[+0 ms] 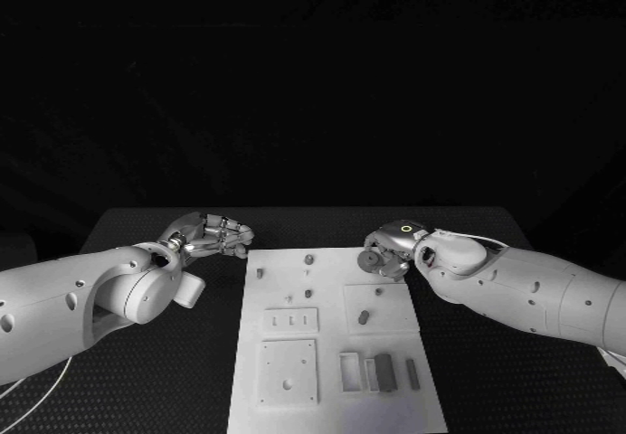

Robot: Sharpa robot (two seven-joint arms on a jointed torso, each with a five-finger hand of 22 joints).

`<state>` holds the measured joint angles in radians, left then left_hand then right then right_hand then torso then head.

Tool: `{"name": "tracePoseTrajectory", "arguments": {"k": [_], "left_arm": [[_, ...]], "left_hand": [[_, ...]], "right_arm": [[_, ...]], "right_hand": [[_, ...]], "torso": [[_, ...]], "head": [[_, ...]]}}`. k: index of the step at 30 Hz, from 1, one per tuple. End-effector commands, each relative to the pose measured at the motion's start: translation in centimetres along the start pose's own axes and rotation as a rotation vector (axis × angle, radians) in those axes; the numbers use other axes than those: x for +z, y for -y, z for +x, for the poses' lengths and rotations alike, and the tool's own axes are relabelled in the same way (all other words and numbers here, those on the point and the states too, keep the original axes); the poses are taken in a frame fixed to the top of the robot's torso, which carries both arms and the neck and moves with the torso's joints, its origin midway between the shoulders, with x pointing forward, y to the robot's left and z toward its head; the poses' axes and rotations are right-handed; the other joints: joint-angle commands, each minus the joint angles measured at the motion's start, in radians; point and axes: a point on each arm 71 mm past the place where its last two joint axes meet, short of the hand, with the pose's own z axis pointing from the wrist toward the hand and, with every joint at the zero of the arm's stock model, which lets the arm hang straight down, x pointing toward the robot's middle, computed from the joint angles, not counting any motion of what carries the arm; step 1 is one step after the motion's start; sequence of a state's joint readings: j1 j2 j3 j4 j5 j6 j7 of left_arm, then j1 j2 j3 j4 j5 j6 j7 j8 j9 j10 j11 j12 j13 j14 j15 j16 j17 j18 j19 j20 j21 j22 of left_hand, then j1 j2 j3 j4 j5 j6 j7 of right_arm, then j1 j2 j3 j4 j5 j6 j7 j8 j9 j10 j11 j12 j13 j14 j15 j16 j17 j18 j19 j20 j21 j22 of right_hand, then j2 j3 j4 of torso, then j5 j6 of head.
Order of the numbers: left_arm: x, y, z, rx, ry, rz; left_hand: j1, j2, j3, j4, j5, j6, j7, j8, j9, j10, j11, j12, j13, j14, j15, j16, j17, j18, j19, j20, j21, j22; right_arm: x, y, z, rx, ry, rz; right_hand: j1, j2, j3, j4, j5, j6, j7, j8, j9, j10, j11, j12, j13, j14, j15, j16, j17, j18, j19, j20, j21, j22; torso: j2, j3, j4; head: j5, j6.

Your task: Assemble the parts on the task board

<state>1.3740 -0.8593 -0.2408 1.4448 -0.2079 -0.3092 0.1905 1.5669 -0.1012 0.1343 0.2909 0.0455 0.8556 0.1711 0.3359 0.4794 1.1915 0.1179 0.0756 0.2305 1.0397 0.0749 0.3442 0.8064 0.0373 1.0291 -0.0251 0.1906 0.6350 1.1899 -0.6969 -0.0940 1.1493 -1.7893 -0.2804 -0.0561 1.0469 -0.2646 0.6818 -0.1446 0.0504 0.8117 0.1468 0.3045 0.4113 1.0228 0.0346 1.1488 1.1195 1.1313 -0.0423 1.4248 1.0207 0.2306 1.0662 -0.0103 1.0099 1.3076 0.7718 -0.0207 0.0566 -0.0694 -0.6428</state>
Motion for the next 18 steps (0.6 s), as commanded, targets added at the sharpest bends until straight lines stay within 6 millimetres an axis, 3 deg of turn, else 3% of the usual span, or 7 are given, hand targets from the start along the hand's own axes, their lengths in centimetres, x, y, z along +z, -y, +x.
{"name": "tracePoseTrajectory", "arguments": {"k": [1,18], "left_arm": [[0.01,0.17,0.18,-0.005,-0.013,0.01],[0.06,0.16,0.15,-0.004,-0.012,0.009]], "left_hand": [[-0.009,-0.004,-0.006,-0.001,0.004,-0.004,0.004,-0.005,0.001,-0.004,0.001,-0.004,0.001,0.005,-0.001,-0.003,0.002,0.005,0.004,0.0,-0.004,0.001],[-0.01,-0.003,-0.005,-0.001,0.004,-0.004,0.004,-0.005,0.002,-0.004,0.001,-0.004,0.002,0.006,-0.001,-0.005,0.003,0.005,0.005,0.0,-0.004,0.002]], "right_arm": [[-0.13,-0.13,-0.05,0.012,0.01,-0.015],[0.02,-0.2,0.26,0.026,-0.033,-0.017]], "right_hand": [[0.006,0.008,0.0,0.009,0.0,0.039,0.018,0.01,0.003,-0.085,0.02,0.009,-0.005,-0.002,-0.007,0.008,-0.003,0.031,-0.005,0.0,0.005,0.018],[-0.005,0.064,-0.002,0.036,0.0,0.076,0.004,0.028,0.012,-0.084,0.006,0.017,-0.03,-0.004,-0.021,0.015,-0.023,0.031,-0.008,-0.001,0.006,0.017]], "torso": [[0.0,-0.0003,-0.0008],[0.0,-0.0001,0.0009]], "head": [[0.0,0.001],[-0.004,0.001]]}}
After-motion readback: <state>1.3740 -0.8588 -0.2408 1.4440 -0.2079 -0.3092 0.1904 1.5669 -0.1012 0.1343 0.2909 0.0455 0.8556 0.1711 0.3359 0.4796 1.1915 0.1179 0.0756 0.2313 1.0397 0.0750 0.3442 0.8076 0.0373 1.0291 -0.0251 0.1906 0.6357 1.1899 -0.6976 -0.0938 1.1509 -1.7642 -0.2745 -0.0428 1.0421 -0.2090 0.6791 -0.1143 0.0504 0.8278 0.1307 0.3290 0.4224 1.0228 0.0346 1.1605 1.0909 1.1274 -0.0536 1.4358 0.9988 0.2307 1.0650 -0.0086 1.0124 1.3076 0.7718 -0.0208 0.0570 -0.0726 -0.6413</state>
